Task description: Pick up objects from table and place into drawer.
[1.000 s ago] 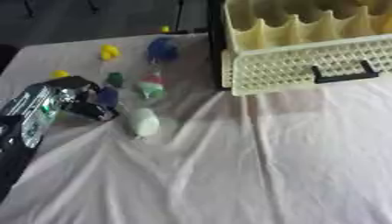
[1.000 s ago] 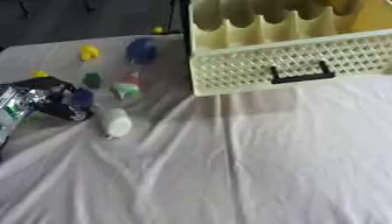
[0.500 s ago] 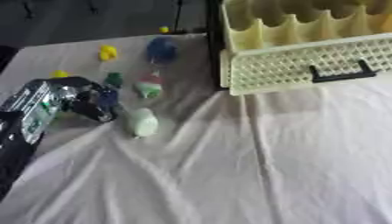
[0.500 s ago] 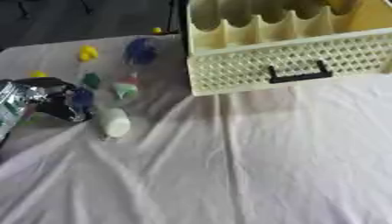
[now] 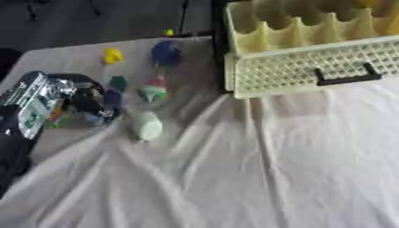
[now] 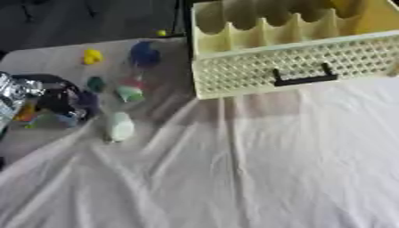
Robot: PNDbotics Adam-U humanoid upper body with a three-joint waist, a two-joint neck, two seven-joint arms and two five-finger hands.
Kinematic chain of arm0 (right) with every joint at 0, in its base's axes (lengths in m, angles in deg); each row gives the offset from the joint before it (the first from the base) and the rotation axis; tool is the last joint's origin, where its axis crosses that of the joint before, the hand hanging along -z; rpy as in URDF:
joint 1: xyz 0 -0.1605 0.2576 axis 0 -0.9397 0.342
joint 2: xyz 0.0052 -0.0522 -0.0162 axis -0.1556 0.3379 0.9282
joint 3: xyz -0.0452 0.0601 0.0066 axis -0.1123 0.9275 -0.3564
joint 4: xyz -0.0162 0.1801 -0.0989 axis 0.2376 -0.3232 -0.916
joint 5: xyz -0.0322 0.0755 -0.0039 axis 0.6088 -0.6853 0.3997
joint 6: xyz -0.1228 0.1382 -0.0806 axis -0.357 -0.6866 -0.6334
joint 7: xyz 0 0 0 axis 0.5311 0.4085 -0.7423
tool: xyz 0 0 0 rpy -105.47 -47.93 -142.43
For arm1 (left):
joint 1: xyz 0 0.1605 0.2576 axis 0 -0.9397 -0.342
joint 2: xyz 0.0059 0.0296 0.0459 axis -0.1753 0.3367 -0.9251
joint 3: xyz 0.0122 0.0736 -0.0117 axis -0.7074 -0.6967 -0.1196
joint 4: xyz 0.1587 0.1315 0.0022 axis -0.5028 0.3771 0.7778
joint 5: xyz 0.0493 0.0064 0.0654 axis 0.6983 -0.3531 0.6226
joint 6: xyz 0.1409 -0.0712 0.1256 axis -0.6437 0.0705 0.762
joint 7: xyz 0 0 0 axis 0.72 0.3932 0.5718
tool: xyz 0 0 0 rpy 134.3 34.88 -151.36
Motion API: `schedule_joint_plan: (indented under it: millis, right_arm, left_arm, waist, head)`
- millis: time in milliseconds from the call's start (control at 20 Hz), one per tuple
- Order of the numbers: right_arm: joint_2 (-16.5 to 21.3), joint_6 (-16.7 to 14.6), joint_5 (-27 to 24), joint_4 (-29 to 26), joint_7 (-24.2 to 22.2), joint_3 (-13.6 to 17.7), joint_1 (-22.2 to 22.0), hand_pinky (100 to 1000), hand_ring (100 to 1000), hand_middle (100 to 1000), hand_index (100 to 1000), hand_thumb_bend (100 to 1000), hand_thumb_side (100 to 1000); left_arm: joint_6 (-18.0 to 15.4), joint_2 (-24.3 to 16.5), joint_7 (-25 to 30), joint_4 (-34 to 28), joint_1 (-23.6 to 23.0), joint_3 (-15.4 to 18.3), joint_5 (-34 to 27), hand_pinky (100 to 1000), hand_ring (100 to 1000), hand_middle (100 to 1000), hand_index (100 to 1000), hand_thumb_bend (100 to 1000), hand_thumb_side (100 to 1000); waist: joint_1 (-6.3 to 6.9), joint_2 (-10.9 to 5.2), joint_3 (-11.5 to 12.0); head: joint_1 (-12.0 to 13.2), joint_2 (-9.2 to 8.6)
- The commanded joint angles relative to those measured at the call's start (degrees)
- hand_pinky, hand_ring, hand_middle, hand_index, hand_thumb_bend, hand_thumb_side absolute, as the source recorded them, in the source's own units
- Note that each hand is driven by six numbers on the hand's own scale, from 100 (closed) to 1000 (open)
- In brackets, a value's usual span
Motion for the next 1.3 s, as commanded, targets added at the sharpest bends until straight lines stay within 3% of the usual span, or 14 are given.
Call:
schedule_joint_plan:
  millis: [50, 250, 600, 1300]
  right_arm:
    - [1.04, 0.00, 0.25, -0.93, -0.35, 0.09, 0.39, 584, 658, 686, 808, 100, 800]
    - [0.94, 0.04, 0.22, -0.93, -0.31, 0.21, 0.37, 584, 659, 685, 807, 100, 796]
    - [0.76, 0.06, 0.15, -0.93, -0.31, 0.33, 0.30, 584, 657, 683, 807, 100, 796]
    - [0.51, 0.49, 0.05, -0.93, -0.40, 0.55, 0.21, 584, 654, 680, 808, 100, 797]
  left_arm:
    - [2.08, -1.62, -1.79, -0.49, 1.33, 0.87, -0.66, 317, 536, 582, 888, 429, 818]
    - [4.36, -0.75, -3.61, 0.23, 1.21, 0.08, -0.12, 309, 531, 575, 877, 458, 821]
    - [4.30, -0.06, -3.56, 0.84, 1.43, -0.67, 0.78, 309, 529, 576, 857, 490, 767]
    - [3.92, 1.59, -6.85, 1.31, 1.94, -0.90, -1.30, 262, 501, 543, 804, 412, 718]
  waist:
    - [-0.33, -1.60, 0.02]
    - [-0.48, -1.37, -0.20]
    - [-0.37, -1.11, -0.33]
    - [-0.20, -0.62, -0.91]
  head:
    - [0.12, 0.18]
    - [0.25, 0.09]
    - [0.42, 0.03]
    - [0.81, -0.65]
